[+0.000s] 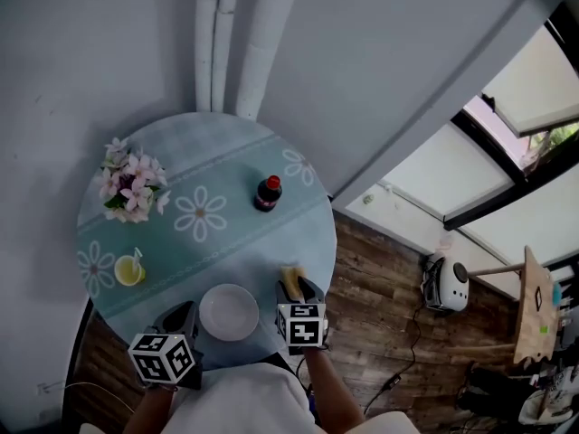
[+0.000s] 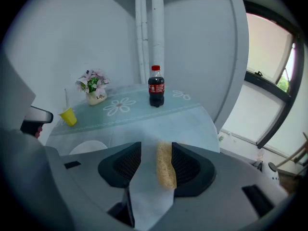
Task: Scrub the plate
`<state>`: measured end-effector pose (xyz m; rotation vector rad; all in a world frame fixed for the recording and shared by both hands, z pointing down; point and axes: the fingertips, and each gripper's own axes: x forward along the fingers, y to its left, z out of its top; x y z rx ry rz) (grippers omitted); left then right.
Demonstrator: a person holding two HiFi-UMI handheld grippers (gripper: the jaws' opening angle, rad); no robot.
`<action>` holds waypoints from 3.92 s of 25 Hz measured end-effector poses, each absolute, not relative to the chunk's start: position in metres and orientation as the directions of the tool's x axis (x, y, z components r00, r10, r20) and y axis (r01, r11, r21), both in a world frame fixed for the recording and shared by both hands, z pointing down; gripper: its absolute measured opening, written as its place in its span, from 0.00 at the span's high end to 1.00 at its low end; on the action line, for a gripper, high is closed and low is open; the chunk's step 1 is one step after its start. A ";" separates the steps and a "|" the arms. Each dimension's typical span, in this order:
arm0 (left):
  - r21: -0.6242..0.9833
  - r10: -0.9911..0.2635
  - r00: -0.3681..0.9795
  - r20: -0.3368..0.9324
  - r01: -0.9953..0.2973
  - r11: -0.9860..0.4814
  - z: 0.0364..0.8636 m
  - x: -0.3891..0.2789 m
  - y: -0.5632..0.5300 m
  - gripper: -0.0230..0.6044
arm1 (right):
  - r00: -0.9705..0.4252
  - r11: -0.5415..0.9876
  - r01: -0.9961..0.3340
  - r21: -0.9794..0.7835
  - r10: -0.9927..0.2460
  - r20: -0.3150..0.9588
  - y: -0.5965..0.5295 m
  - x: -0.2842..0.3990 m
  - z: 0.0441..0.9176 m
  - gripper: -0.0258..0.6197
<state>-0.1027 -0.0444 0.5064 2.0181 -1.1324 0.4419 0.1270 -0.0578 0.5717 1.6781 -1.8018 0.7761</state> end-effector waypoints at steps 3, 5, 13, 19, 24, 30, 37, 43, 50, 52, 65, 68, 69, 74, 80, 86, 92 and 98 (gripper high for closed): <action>0.455 -0.590 0.517 0.620 -0.850 -0.267 0.507 -0.112 -0.046 0.95 | -0.058 0.054 -0.998 -0.029 -0.666 0.744 -0.064 0.131 0.579 0.68; 0.456 -0.593 0.500 0.632 -0.858 -0.237 0.510 -0.118 -0.045 0.95 | -0.066 0.052 -0.998 -0.042 -0.657 0.751 -0.068 0.132 0.584 0.68; 0.454 -0.567 0.487 0.665 -0.866 -0.211 0.520 -0.117 -0.043 0.95 | -0.055 0.060 -0.998 -0.024 -0.600 0.798 -0.073 0.135 0.606 0.67; 0.460 -0.554 0.478 0.682 -0.869 -0.183 0.527 -0.113 -0.040 0.95 | -0.062 0.079 -0.997 -0.022 -0.556 0.829 -0.074 0.140 0.619 0.67; 0.466 -0.563 0.457 0.688 -0.874 -0.140 0.528 -0.118 -0.039 0.95 | -0.045 0.069 -0.998 -0.010 -0.537 0.842 -0.076 0.148 0.623 0.68; 0.499 -0.565 0.443 0.697 -0.865 -0.063 0.537 -0.127 -0.035 0.95 | -0.063 0.043 -0.998 -0.047 -0.554 0.830 -0.079 0.157 0.623 0.81; 0.505 -0.572 0.409 0.711 -0.863 0.012 0.544 -0.133 -0.031 0.95 | -0.078 0.061 -0.997 -0.052 -0.560 0.825 -0.080 0.161 0.620 0.85; 0.545 -0.566 0.412 0.714 -0.835 0.079 0.551 -0.136 -0.024 0.95 | -0.119 0.091 -0.993 -0.080 -0.602 0.789 -0.080 0.154 0.606 0.86; 0.594 -0.555 0.443 0.704 -0.795 0.118 0.561 -0.129 -0.021 0.95 | -0.154 0.147 -0.986 -0.075 -0.648 0.746 -0.077 0.140 0.584 0.86; 0.610 -0.550 0.461 0.696 -0.784 0.115 0.562 -0.127 -0.020 0.95 | -0.219 0.186 -0.975 -0.125 -0.670 0.710 -0.074 0.131 0.573 0.86; 0.720 -0.441 0.605 0.663 -0.677 0.153 0.591 -0.113 -0.012 0.95 | -0.411 0.319 -0.911 -0.260 -0.697 0.587 -0.053 0.106 0.535 0.86; 0.725 -0.440 0.603 0.665 -0.663 0.188 0.599 -0.119 -0.015 0.94 | -0.418 0.320 -0.909 -0.269 -0.695 0.585 -0.045 0.105 0.536 0.86; 0.729 -0.439 0.607 0.663 -0.656 0.194 0.601 -0.119 -0.016 0.94 | -0.416 0.318 -0.910 -0.268 -0.695 0.587 -0.043 0.106 0.537 0.86; 0.774 -0.420 0.667 0.616 -0.611 0.166 0.600 -0.111 -0.017 0.77 | -0.383 0.276 -0.924 -0.265 -0.697 0.606 -0.031 0.117 0.544 0.86; 0.830 -0.392 0.732 0.557 -0.501 0.245 0.610 -0.109 -0.016 0.78 | -0.357 0.247 -0.933 -0.261 -0.707 0.611 -0.022 0.120 0.544 0.86; 0.851 -0.360 0.772 0.524 -0.459 0.255 0.610 -0.109 -0.016 0.77 | -0.364 0.246 -0.931 -0.271 -0.699 0.615 -0.014 0.115 0.546 0.86; 0.825 -0.270 0.780 0.565 -0.539 0.168 0.616 -0.107 -0.017 0.77 | -0.377 0.264 -0.926 -0.270 -0.683 0.625 -0.011 0.101 0.553 0.85; 0.814 -0.205 0.789 0.578 -0.575 0.084 0.612 -0.102 -0.018 0.78 | -0.410 0.311 -0.912 -0.268 -0.679 0.609 -0.018 0.079 0.548 0.86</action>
